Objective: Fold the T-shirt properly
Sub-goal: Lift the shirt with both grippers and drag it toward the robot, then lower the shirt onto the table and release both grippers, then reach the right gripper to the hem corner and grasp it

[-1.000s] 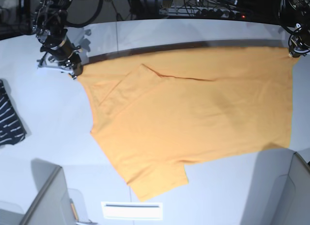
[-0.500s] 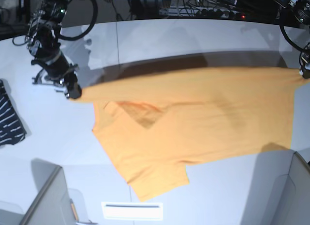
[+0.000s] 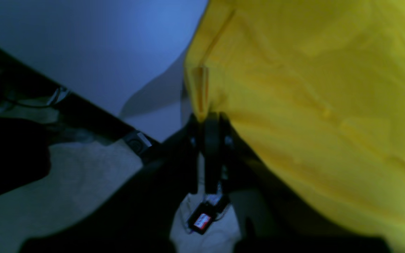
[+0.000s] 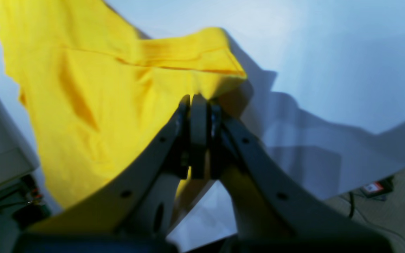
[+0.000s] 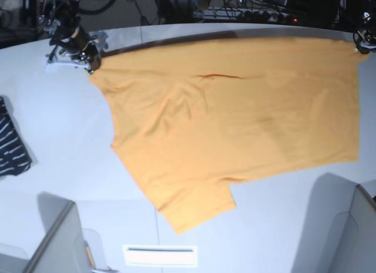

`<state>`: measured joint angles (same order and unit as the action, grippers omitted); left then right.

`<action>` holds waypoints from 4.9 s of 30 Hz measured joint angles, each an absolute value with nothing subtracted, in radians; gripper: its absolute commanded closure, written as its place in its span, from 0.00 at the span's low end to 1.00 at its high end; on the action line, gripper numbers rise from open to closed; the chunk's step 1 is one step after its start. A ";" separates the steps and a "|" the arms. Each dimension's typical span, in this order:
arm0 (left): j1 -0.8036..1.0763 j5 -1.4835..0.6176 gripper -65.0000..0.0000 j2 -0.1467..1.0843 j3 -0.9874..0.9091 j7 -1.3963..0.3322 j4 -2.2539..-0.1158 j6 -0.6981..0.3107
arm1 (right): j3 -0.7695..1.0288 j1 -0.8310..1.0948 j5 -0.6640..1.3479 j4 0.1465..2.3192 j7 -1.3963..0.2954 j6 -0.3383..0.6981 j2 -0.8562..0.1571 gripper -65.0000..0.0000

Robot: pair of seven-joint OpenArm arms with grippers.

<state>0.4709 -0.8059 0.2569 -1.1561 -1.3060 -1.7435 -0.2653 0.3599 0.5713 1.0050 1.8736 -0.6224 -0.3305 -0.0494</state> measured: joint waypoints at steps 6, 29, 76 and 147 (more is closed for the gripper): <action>0.482 -0.810 1.00 0.255 -1.155 -1.265 -1.744 -0.265 | 0.353 0.633 1.002 1.869 -0.594 -0.317 -0.046 1.00; 0.583 -0.681 1.00 0.224 -1.103 -1.243 -1.744 -0.268 | 0.356 0.749 0.999 1.872 -0.575 -0.307 -0.035 1.00; 0.674 -0.684 1.00 0.222 -1.105 -1.242 -1.744 -0.268 | 0.356 0.832 0.995 1.884 -0.586 -0.307 -0.052 1.00; 0.222 -0.659 1.00 0.366 -0.919 -1.238 -1.621 -0.261 | -0.280 -0.643 1.013 0.451 -0.508 0.263 -0.249 0.55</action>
<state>0.2222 -0.6586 0.3664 -0.9188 -1.2385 -1.6211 -0.2611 -0.2798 -0.6434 1.0126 0.4515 -0.5083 0.2630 -0.2485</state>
